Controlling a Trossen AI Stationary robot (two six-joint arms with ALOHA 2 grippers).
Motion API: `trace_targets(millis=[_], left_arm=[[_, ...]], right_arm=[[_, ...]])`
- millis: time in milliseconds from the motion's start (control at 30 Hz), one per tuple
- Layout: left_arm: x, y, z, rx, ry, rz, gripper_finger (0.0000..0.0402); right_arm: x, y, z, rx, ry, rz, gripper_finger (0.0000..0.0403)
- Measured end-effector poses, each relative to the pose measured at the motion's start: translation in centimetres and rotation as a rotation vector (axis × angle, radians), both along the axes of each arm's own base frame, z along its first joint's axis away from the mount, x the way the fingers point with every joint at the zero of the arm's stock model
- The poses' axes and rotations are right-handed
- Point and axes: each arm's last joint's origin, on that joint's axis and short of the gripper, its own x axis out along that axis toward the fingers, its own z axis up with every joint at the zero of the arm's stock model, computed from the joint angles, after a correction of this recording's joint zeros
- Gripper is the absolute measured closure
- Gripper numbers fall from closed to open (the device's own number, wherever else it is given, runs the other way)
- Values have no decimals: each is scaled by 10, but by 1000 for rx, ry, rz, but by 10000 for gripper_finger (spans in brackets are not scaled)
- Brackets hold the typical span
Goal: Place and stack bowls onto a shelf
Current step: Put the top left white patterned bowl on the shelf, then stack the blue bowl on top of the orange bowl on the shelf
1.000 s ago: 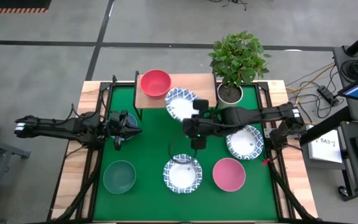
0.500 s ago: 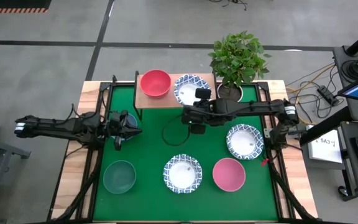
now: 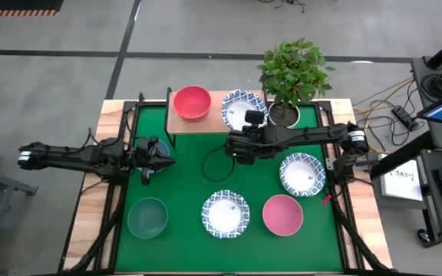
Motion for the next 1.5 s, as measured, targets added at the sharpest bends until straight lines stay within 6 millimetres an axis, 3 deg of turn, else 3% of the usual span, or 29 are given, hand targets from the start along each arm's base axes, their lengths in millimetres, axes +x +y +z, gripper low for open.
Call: trace_targets(millis=[400, 800, 1200, 1500], left_arm=[[0, 0, 0, -17, 1, 1, 402], [0, 0, 0, -18, 0, 1, 402], [0, 0, 0, -74, 2, 1, 402], [6, -15, -6, -265, 72, -72, 402]], right_arm=[[1, -27, 1, -1, 12, -4, 385], [8, -50, -1, 21, -46, 22, 306], [11, -27, 7, 37, -76, 51, 251], [0, 11, 14, 115, -76, 118, 257]])
